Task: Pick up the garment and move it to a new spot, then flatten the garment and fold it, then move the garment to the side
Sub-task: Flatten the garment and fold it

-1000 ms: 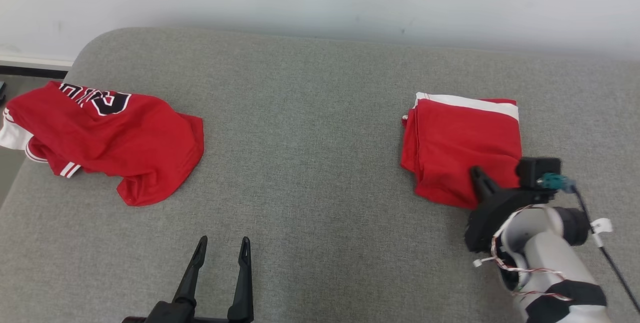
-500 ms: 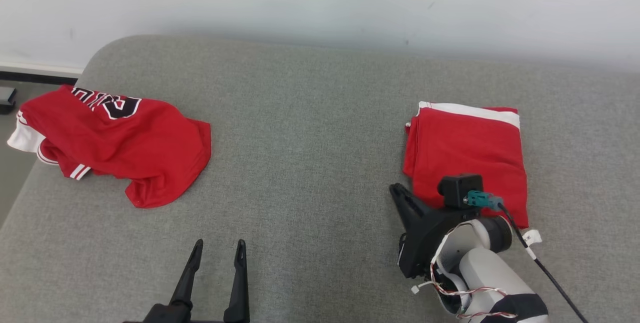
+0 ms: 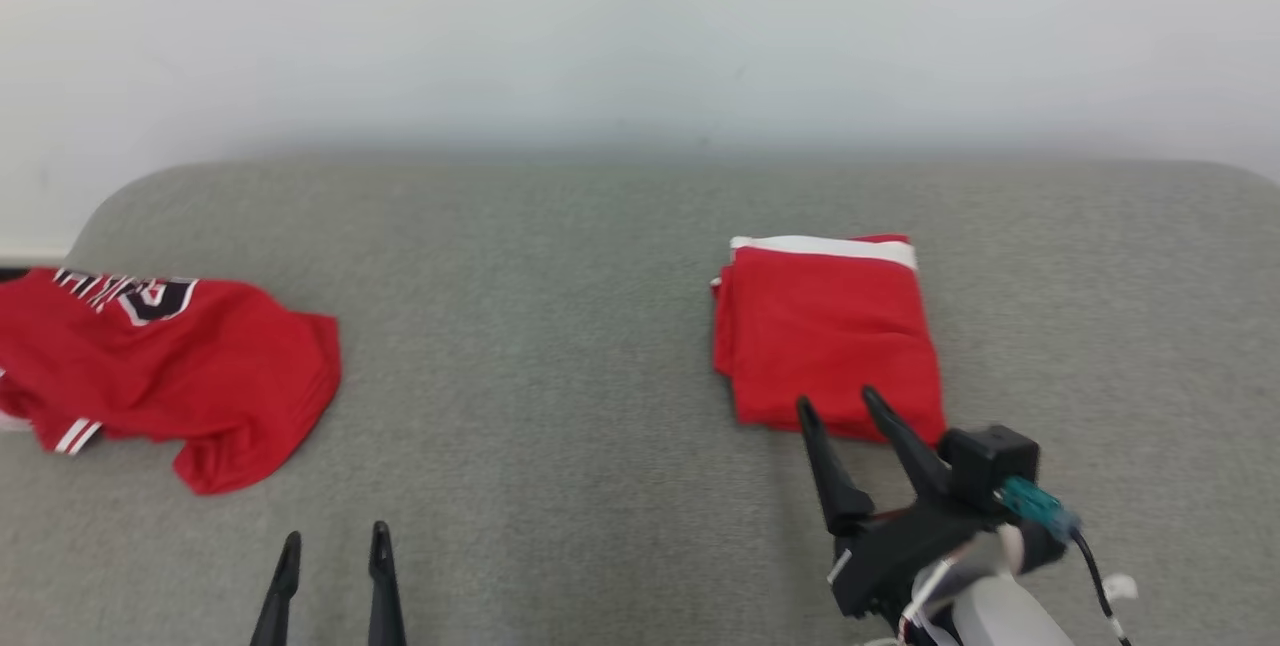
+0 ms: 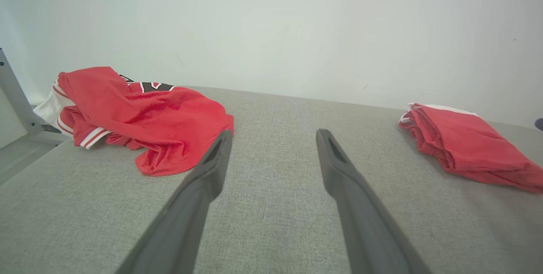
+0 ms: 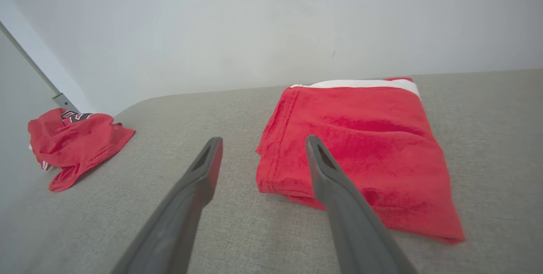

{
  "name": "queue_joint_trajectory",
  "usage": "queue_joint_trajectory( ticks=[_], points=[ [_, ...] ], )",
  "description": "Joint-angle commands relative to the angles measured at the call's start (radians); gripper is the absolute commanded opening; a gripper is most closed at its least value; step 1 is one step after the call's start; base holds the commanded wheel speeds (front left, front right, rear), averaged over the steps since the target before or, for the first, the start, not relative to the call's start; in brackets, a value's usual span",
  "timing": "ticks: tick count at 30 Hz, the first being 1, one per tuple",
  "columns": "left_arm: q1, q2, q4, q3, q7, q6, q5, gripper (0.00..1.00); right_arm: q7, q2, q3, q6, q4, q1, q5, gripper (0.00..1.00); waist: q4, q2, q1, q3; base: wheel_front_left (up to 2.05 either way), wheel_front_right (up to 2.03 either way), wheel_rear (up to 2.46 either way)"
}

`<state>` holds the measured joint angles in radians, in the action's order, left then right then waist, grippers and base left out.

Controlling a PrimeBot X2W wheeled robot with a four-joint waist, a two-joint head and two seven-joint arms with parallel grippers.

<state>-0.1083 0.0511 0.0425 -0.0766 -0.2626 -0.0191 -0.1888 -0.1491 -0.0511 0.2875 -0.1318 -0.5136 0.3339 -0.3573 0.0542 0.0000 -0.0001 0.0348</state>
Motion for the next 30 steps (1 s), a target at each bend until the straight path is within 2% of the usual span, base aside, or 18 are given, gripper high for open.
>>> queue_joint_trajectory(
  ticks=[1, 9, 12, 21, 30],
  points=[
    [-0.019, -0.001, -0.009, 0.013, -0.003, -0.004, 0.003, 1.00, -0.019, -0.001, -0.019, 0.002, 0.026, -0.035, 0.025, 1.00, -0.070, 0.0000, 0.0001, -0.045, 0.00, 0.00, 0.00],
    [-0.042, -0.001, -0.004, 0.083, -0.003, 0.008, 0.010, 1.00, -0.066, -0.001, -0.157, 0.002, 0.174, -0.186, 0.073, 1.00, -0.151, 0.0000, 0.0001, -0.071, 0.00, 0.00, 0.00],
    [-0.050, -0.001, 0.008, 0.107, -0.003, 0.015, 0.005, 1.00, -0.085, -0.024, -0.186, 0.002, 0.223, -0.229, 0.070, 1.00, -0.169, 0.0000, 0.0001, -0.082, 0.00, 0.00, 0.00],
    [-0.073, -0.001, 0.073, 0.180, -0.003, 0.059, 0.003, 1.00, -0.112, -0.103, -0.199, 0.002, 0.263, -0.326, 0.041, 1.00, -0.208, 0.0000, 0.0001, -0.106, 0.00, 0.00, 0.00],
    [-0.073, -0.001, 0.112, 0.235, -0.003, 0.089, 0.015, 1.00, -0.115, -0.145, -0.167, 0.002, 0.224, -0.310, 0.016, 1.00, -0.209, 0.0000, 0.0001, -0.110, 0.00, 0.00, 0.00]
  ],
)
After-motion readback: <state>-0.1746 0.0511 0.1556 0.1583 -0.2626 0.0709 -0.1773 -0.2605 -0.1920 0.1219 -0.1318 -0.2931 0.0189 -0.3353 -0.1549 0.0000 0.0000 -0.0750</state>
